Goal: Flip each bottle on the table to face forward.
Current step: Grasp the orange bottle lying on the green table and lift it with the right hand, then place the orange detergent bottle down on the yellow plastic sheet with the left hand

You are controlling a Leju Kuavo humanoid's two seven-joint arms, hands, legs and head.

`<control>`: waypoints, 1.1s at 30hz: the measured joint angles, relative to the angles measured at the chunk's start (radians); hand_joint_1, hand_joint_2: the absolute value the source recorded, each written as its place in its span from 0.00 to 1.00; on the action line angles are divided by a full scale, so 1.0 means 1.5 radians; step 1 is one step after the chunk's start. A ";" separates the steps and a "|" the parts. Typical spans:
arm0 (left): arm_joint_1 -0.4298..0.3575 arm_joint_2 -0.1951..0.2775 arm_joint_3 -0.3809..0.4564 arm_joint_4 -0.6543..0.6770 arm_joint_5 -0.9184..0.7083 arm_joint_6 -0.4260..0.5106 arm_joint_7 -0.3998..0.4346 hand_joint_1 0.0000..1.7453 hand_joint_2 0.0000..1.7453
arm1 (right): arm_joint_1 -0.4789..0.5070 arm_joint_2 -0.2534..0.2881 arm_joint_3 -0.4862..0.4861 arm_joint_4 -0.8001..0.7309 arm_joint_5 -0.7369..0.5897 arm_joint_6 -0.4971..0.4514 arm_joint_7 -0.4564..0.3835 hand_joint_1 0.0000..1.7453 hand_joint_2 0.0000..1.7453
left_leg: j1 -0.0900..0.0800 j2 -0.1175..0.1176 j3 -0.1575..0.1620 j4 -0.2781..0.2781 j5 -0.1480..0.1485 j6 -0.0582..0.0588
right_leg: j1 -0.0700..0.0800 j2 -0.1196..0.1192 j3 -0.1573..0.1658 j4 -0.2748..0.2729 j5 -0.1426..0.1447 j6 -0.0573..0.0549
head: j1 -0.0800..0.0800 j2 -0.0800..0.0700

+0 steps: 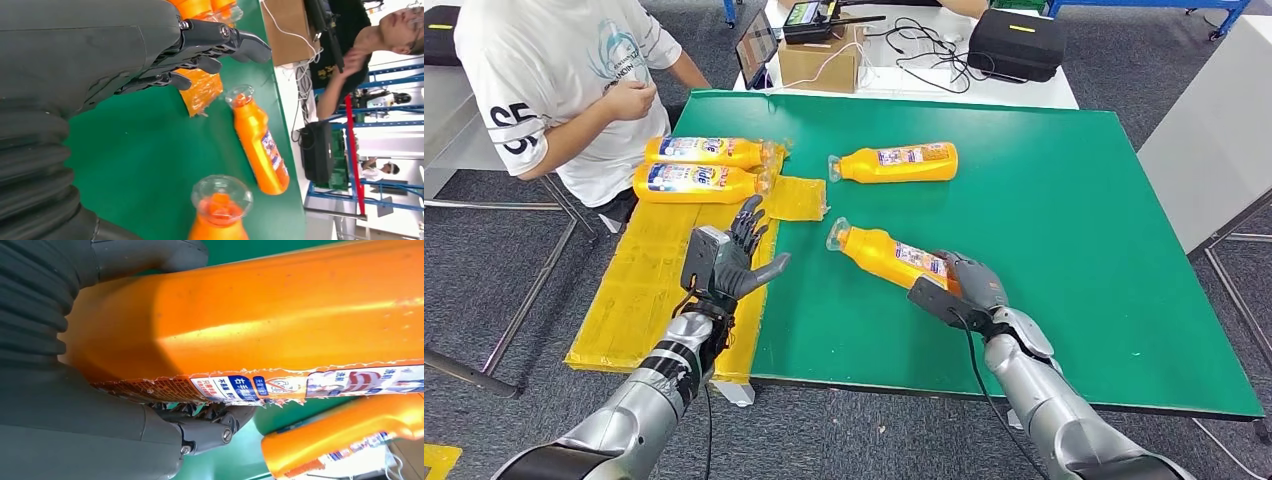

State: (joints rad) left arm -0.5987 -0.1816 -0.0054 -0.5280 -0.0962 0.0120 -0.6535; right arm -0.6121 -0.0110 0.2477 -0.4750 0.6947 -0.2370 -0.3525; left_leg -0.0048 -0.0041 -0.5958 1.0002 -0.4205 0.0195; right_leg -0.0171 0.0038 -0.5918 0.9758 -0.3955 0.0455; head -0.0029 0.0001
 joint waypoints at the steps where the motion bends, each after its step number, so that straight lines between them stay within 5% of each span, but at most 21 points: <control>1: -0.002 0.000 0.000 0.003 -0.001 0.004 0.004 0.00 1.00 | 0.005 0.004 -0.005 -0.004 -0.013 -0.010 -0.010 1.00 1.00 | 0.000 0.000 0.000 0.000 0.000 0.000 | 0.000 0.000 0.000 0.000 0.000 0.000 | 0.000 0.000; 6: -0.015 0.000 -0.004 0.022 -0.005 0.022 0.030 0.00 1.00 | 0.046 0.050 -0.024 -0.048 -0.105 -0.080 -0.069 1.00 1.00 | 0.000 0.000 -0.003 0.000 0.000 0.000 | 0.000 0.000 -0.003 0.000 0.000 0.000 | 0.000 0.000; 14: -0.027 0.000 -0.011 0.032 -0.004 0.015 0.042 0.00 1.00 | 0.057 0.091 -0.026 -0.073 -0.160 -0.105 -0.091 1.00 1.00 | 0.000 -0.001 -0.005 0.000 0.000 0.000 | 0.000 0.000 -0.004 0.001 0.000 0.000 | 0.000 0.000; 20: -0.053 -0.011 -0.035 0.039 0.012 -0.056 0.073 0.00 1.00 | 0.038 0.138 -0.026 -0.076 -0.223 -0.126 -0.127 1.00 1.00 | 0.000 -0.001 -0.006 0.000 0.000 0.000 | -0.001 0.000 -0.005 0.000 0.000 0.000 | 0.000 0.000; 27: -0.059 -0.013 -0.047 0.040 0.043 -0.113 0.093 0.00 1.00 | 0.022 0.149 -0.022 -0.064 -0.238 -0.133 -0.138 1.00 1.00 | 0.000 -0.001 -0.006 0.000 0.000 0.000 | 0.000 0.000 -0.005 0.000 0.000 0.000 | 0.000 0.000; 33: -0.061 -0.017 -0.079 0.040 0.101 -0.229 0.110 0.00 1.00 | 0.007 0.153 -0.017 -0.047 -0.260 -0.135 -0.150 1.00 1.00 | 0.000 -0.001 -0.006 0.000 0.000 0.000 | -0.001 0.000 -0.005 0.000 0.000 0.000 | 0.000 0.000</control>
State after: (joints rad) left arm -0.6897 -0.2066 -0.1236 -0.4674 0.0546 -0.3317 -0.4885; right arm -0.6017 0.2189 0.2229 -0.5452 0.3043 -0.4393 -0.5768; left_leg -0.0053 -0.0062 -0.6051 1.0004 -0.4201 0.0192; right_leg -0.0179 0.0031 -0.5999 0.9765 -0.3956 0.0456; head -0.0027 0.0000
